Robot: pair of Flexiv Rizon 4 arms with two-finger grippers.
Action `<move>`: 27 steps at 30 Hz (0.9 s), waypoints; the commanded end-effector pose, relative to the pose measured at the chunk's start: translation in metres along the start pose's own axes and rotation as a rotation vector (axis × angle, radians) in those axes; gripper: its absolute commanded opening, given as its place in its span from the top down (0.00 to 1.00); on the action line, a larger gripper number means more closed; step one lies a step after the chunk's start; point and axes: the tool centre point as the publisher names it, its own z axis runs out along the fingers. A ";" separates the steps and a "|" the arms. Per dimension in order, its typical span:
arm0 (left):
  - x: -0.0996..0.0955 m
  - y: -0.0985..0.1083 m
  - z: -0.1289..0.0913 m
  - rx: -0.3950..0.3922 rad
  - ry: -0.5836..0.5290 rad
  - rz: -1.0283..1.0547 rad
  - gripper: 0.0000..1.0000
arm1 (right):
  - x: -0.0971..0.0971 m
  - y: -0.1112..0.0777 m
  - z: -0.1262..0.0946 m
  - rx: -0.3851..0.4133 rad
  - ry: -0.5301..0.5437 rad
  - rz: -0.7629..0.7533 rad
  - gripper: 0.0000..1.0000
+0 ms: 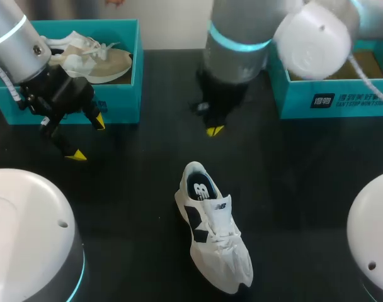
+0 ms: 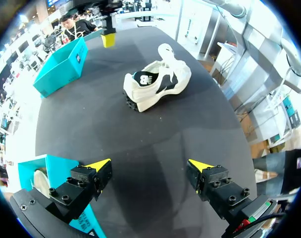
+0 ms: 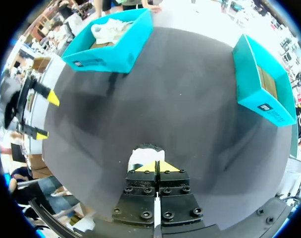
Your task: Take the shoe out of the shoebox, open the shoe tongue, remove and reinsert the insole, then place the shoe into the shoebox
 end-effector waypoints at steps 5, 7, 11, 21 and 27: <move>0.001 0.000 -0.001 -0.002 -0.002 0.000 0.00 | 0.065 -0.031 0.032 -0.017 -0.272 -0.109 1.00; 0.001 0.000 -0.001 -0.002 -0.002 0.000 0.00 | 0.068 -0.037 0.035 0.001 -0.288 -0.114 1.00; 0.001 0.000 -0.001 -0.002 -0.002 0.000 0.00 | 0.067 -0.046 0.035 0.032 -0.318 -0.102 1.00; 0.001 0.000 -0.001 -0.002 -0.002 0.000 0.00 | 0.044 -0.071 0.035 0.033 -0.333 -0.080 1.00; 0.001 0.000 -0.001 -0.002 -0.002 0.000 0.00 | 0.028 -0.079 0.035 0.006 -0.299 -0.078 1.00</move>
